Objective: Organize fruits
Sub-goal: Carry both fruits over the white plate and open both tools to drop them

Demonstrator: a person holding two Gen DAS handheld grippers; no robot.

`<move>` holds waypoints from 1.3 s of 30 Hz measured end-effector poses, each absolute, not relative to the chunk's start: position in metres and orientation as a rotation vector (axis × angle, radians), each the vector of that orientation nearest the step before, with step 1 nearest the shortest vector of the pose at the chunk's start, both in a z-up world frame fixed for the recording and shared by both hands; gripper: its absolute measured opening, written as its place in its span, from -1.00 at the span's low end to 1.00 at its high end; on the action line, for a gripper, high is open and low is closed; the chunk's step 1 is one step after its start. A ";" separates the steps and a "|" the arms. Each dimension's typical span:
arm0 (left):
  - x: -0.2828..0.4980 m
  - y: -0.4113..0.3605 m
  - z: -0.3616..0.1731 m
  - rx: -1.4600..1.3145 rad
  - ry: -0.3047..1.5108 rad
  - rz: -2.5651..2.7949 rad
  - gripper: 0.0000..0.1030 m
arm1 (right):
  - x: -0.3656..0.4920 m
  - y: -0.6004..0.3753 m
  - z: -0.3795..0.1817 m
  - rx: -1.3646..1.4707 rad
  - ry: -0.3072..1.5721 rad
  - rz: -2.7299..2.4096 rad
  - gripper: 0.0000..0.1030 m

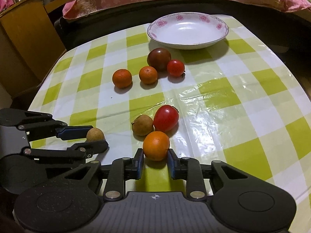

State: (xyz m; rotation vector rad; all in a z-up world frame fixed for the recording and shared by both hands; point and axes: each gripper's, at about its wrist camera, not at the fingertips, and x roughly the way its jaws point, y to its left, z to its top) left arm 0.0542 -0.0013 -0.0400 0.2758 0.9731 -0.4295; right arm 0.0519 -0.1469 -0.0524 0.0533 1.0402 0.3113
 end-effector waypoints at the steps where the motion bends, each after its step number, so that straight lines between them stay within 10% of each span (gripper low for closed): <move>1: 0.055 -0.002 -0.038 0.280 0.970 -0.428 -0.33 | 0.052 -0.148 -0.052 0.065 1.045 0.312 -0.59; 39: 0.240 -0.037 -0.015 0.153 0.870 -0.357 -0.33 | 0.220 -0.183 -0.031 0.150 0.917 0.287 -0.57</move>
